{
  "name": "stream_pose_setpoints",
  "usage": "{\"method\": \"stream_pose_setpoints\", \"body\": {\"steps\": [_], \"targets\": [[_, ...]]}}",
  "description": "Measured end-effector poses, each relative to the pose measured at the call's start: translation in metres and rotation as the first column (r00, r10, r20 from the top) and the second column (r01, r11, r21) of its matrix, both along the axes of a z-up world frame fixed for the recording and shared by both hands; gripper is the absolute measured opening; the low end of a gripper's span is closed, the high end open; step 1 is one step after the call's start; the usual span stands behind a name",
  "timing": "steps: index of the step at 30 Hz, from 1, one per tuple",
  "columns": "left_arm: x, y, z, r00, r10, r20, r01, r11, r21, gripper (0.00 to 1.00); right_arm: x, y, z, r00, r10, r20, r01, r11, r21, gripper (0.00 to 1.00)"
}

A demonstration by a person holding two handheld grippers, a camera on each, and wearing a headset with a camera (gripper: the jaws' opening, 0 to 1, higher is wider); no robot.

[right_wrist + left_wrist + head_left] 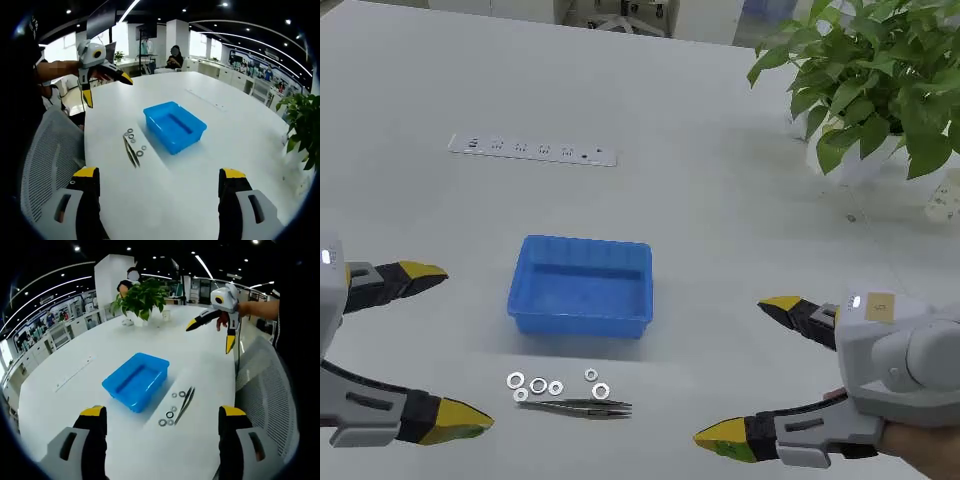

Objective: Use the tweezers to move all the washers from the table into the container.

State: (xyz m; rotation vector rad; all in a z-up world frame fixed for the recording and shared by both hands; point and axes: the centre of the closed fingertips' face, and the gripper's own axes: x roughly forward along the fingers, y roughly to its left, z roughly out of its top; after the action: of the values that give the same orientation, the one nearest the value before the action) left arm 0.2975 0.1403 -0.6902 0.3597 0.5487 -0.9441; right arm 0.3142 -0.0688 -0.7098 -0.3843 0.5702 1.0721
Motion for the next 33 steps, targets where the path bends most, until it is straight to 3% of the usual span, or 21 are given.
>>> {"method": "stream_pose_setpoints", "body": {"steps": [33], "targets": [[-0.0008, -0.0007, -0.0037, 1.0, -0.013, -0.005, 0.013, 1.0, 0.016, 0.96, 0.0013, -0.0017, 0.0002, 1.0, -0.003, 0.005, 0.003, 1.0, -0.002, 0.99]]}}
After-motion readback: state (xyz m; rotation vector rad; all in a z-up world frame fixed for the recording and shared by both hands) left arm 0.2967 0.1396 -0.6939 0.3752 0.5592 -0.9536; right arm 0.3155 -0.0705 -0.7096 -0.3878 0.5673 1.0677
